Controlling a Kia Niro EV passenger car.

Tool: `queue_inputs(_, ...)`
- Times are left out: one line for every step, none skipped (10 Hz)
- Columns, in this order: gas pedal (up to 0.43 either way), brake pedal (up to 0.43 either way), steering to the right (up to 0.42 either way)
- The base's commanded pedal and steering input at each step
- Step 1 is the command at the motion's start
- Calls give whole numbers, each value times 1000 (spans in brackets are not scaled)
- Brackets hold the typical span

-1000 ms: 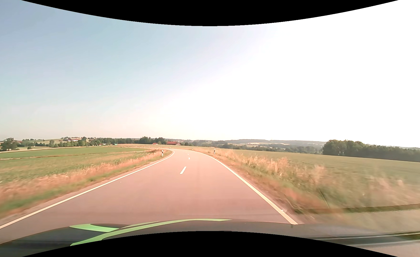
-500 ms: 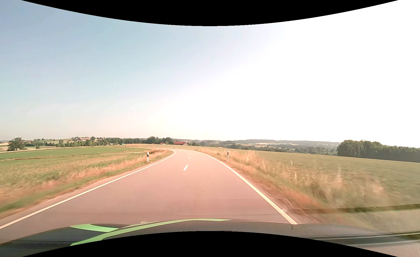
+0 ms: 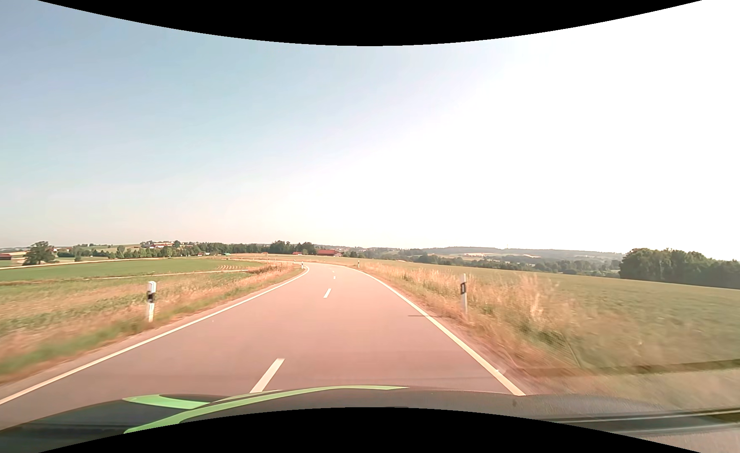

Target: Follow the waypoints while adhering to traffic rules and regulations

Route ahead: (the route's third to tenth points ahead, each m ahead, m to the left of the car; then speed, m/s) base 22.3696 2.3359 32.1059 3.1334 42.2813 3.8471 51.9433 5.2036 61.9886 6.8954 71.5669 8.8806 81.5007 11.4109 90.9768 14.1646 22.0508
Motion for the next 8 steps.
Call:
queue_inputs(150,0,-17)
queue_inputs(150,0,-17)
queue_inputs(150,0,-17)
queue_inputs(150,0,-17)
queue_inputs(150,0,-18)
queue_inputs(150,0,-19)
queue_inputs(150,0,-20)
queue_inputs(150,0,-20)
